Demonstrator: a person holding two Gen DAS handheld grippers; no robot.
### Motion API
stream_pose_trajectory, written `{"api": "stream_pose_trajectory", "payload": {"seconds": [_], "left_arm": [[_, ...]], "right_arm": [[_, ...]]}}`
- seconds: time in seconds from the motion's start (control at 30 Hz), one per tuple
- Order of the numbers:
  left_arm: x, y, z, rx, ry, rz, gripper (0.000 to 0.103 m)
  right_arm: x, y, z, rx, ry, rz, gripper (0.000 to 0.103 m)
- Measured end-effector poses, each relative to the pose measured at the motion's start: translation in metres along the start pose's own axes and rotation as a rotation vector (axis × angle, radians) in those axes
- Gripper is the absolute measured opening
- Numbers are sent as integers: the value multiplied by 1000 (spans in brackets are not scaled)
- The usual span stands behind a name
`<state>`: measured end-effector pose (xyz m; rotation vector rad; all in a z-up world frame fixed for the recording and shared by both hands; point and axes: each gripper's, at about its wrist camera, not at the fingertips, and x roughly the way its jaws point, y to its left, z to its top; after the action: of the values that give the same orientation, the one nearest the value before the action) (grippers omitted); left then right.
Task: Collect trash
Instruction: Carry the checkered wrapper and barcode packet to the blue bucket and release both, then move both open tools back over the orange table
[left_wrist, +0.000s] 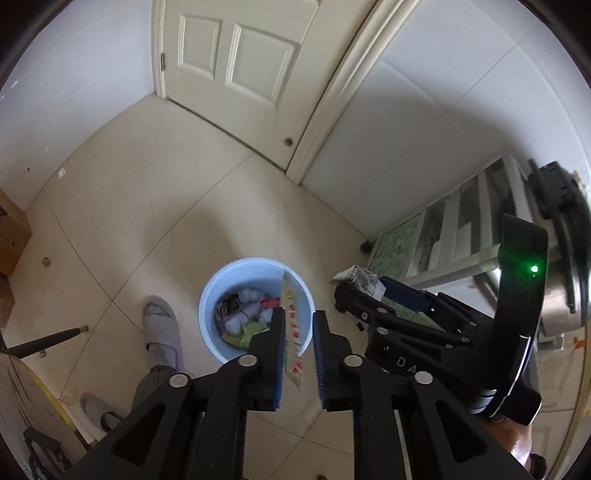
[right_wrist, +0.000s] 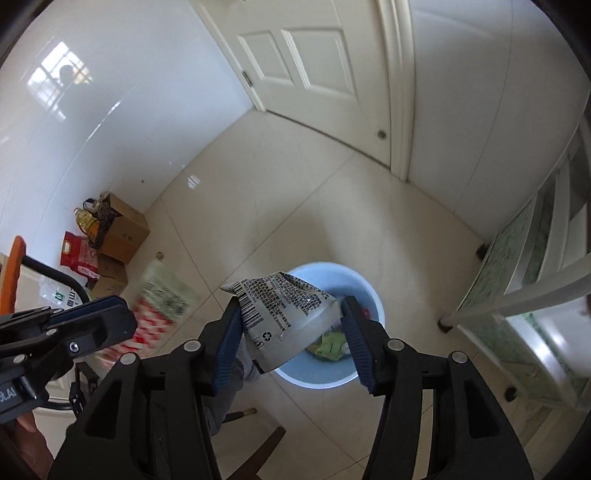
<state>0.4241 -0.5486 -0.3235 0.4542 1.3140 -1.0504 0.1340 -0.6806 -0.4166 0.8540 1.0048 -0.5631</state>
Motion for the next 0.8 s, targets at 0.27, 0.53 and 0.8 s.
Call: {"api": "stream_pose_trajectory", "payload": {"seconds": [0.27,0.53,0.8], "left_arm": [[15,7,33,6,-23,123,72],[-5,-2,26,13,-136,283,91],[-61,-21,-20,-5,-226,270,91]], "right_arm": [[15,-16,0,67,0,-19,103],[-1,-5,-3,71,-30,-67,103],[-64,41,-4,1,-137,-56,103]]}}
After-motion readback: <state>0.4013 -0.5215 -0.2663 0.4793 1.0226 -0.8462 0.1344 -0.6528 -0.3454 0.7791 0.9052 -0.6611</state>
